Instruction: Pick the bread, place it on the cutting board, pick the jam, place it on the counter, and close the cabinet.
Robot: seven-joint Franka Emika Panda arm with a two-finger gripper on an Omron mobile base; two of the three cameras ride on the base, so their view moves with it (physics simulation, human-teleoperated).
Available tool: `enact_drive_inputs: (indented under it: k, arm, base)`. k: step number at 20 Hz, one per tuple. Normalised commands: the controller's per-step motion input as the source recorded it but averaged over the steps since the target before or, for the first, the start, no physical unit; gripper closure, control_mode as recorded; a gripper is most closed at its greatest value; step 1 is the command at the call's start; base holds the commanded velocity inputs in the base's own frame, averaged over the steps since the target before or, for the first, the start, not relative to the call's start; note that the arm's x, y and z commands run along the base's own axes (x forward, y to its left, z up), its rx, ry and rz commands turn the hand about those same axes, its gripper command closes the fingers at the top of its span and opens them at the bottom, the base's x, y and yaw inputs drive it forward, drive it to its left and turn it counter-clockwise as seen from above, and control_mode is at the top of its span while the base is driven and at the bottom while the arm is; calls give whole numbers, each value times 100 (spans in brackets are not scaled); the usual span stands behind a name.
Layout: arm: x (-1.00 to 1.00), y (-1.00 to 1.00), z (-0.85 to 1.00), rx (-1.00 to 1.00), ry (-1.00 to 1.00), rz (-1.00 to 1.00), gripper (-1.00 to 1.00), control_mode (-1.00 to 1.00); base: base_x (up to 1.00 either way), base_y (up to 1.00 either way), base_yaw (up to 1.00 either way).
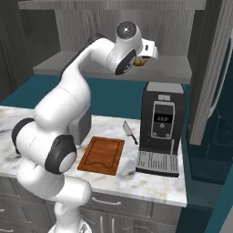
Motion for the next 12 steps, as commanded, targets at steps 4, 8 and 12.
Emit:
enact_drive_inputs:
  k: [4,8,12]
  arm:
    - [-61,0,3,0,-4,0,100,-100]
    - [-67,0,9,0,0,0,100,-100]
    - [-71,0,6,0,0,0,100,-100]
  base:
    - [0,0,0]
    - [0,0,0]
    - [0,0,0]
